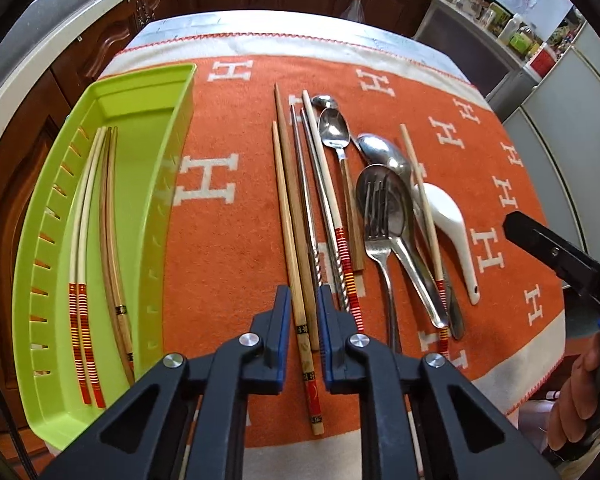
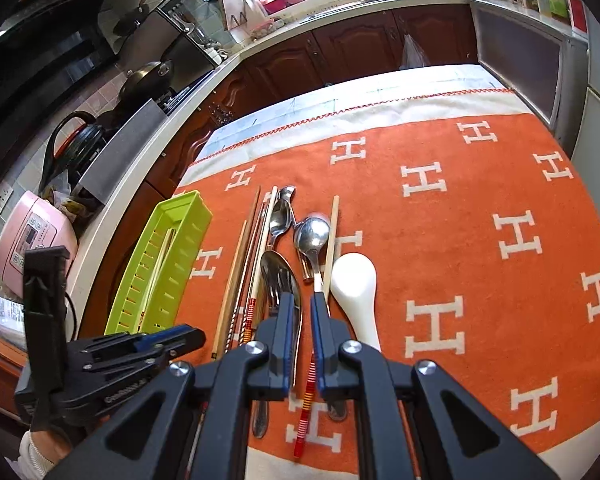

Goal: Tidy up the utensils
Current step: 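Grasp a wooden chopstick with the left tool while the right tool grasps one beside the white spoon, then carry both chopsticks into the green tray and open both tools to release them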

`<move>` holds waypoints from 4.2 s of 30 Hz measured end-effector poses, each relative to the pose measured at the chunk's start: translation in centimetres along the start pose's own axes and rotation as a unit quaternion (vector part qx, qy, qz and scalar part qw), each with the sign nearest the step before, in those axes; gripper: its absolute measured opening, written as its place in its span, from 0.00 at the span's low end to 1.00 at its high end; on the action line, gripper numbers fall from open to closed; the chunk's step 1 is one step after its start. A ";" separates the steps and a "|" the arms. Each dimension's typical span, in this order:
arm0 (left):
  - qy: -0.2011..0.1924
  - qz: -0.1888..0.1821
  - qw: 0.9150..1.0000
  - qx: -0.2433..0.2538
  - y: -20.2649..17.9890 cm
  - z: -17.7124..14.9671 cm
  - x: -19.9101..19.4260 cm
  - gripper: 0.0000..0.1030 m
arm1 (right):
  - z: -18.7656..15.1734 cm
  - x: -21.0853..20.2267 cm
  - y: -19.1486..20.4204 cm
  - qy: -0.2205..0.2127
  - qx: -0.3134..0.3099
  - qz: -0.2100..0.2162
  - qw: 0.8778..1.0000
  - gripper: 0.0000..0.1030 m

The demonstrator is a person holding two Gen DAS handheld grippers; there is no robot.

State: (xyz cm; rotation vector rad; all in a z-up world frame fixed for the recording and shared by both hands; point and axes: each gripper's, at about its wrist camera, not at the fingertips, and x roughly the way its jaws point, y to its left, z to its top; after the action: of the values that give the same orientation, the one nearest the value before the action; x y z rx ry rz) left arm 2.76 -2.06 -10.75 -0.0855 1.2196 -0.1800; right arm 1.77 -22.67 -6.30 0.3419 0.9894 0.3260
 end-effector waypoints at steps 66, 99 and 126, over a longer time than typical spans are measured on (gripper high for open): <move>-0.079 0.003 0.997 0.001 1.7 2.1 -3.4 0.04 | 0.4 4.3 -0.3 0.064 0.035 -0.006 0.997 0.05; -0.111 0.091 0.987 -0.072 15.5 1.5 -5.4 0.09 | 1.4 16.1 18.5 0.194 0.025 0.100 0.976 0.07; -0.053 0.036 0.996 -0.065 12.5 0.0 -2.5 0.16 | 0.3 8.1 12.2 0.116 -0.040 0.048 0.991 0.07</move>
State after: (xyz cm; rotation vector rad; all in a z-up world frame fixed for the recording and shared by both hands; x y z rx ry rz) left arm 3.11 10.65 -10.44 -0.1620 1.1267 -0.0315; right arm 4.75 -8.37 -7.10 0.2839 1.1864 0.5005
